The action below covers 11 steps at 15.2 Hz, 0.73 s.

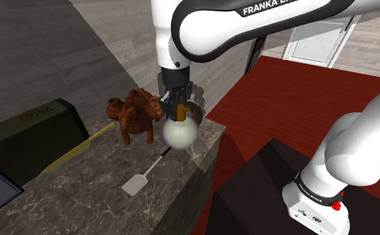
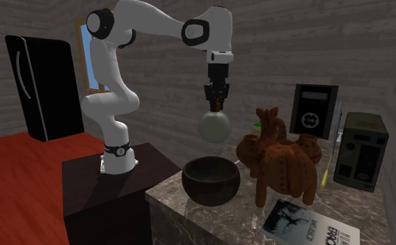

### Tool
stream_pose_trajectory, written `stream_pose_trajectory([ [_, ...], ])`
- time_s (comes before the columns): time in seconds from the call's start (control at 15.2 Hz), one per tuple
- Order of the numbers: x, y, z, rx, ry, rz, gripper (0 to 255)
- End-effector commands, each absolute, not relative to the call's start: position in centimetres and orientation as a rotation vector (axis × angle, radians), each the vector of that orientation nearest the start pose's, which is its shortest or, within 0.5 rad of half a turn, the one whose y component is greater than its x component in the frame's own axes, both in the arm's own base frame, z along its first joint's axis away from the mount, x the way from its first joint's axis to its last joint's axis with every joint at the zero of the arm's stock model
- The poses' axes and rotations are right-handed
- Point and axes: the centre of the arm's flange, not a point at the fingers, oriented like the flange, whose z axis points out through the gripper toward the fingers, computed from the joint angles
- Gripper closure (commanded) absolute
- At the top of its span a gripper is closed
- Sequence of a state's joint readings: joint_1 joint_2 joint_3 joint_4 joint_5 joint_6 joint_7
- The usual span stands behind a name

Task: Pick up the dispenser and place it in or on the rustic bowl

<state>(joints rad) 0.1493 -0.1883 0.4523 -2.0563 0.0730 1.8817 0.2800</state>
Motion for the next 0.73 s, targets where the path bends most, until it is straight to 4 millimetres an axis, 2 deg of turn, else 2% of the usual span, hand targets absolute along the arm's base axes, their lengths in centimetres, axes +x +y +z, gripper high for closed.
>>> stream_pose_trajectory([
  [0.0,40.8,30.0,52.1,-3.121,-0.459,-0.003,255],
  [0.66,40.8,30.0,57.4,-3.121,-0.459,-0.003,255],
])
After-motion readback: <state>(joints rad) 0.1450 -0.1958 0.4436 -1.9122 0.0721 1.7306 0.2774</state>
